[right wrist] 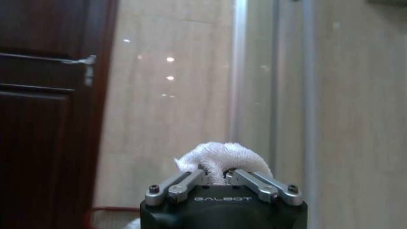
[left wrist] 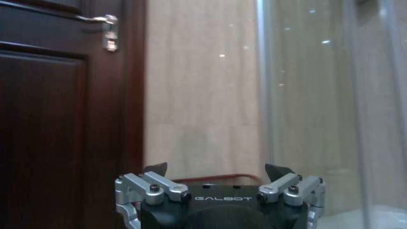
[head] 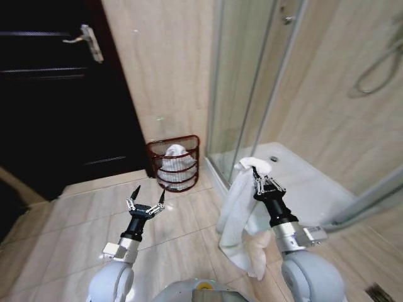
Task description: Discard the used towel into the hamper.
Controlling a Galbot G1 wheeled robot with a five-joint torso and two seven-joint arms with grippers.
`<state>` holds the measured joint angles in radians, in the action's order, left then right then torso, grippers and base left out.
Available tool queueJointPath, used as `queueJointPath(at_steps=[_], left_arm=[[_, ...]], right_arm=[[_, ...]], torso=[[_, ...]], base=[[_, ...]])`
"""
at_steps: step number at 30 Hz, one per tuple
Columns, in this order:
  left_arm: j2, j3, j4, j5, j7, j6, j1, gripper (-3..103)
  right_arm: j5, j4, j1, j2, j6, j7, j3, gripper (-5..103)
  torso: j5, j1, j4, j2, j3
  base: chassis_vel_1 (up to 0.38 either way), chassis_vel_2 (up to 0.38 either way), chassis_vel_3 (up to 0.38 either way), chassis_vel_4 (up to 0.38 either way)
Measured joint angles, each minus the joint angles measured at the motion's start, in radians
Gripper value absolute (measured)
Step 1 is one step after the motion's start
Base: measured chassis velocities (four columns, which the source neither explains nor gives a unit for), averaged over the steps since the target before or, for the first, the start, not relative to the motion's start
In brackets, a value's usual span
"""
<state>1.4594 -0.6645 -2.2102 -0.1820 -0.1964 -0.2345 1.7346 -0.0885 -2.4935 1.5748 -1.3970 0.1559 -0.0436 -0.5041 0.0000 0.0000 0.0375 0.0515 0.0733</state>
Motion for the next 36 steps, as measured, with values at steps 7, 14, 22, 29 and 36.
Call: queueJointPath(at_steps=[7, 14, 22, 29, 36], left_arm=[[0.0, 0.004, 0.003, 0.008, 0.012, -0.012, 0.006, 100], [-0.001, 0.005, 0.004, 0.007, 0.012, -0.02, 0.006, 100], [0.0, 0.006, 0.004, 0.007, 0.012, -0.023, 0.006, 100], [0.001, 0.008, 0.003, 0.007, 0.01, -0.023, 0.005, 100], [0.003, 0.008, 0.003, 0.007, 0.007, -0.025, 0.008, 100]], right_arm=[[0.011, 0.02, -0.006, -0.001, 0.002, -0.006, 0.002, 7], [0.021, 0.036, -0.009, -0.006, -0.003, -0.011, 0.008, 7], [0.022, 0.042, -0.014, -0.003, -0.004, -0.011, 0.005, 7], [0.025, 0.043, -0.016, -0.003, -0.003, -0.011, 0.006, 7], [0.026, 0.047, -0.022, -0.006, 0.0, -0.011, 0.007, 7]], torso=[[-0.0001, 0.0, 0.0002, 0.0, 0.0], [0.0002, 0.0, -0.0003, 0.0, 0.0], [0.0001, 0.0, 0.0001, 0.0, 0.0], [0.0, 0.0, 0.0001, 0.0, 0.0], [0.0, 0.0, 0.0001, 0.0, 0.0]], base=[[0.105, 0.102, 0.088, 0.117], [-0.041, 0.035, 0.043, -0.039], [-0.035, 0.128, 0.026, -0.126], [0.017, 0.133, -0.003, -0.141], [0.024, 0.148, -0.038, -0.16]])
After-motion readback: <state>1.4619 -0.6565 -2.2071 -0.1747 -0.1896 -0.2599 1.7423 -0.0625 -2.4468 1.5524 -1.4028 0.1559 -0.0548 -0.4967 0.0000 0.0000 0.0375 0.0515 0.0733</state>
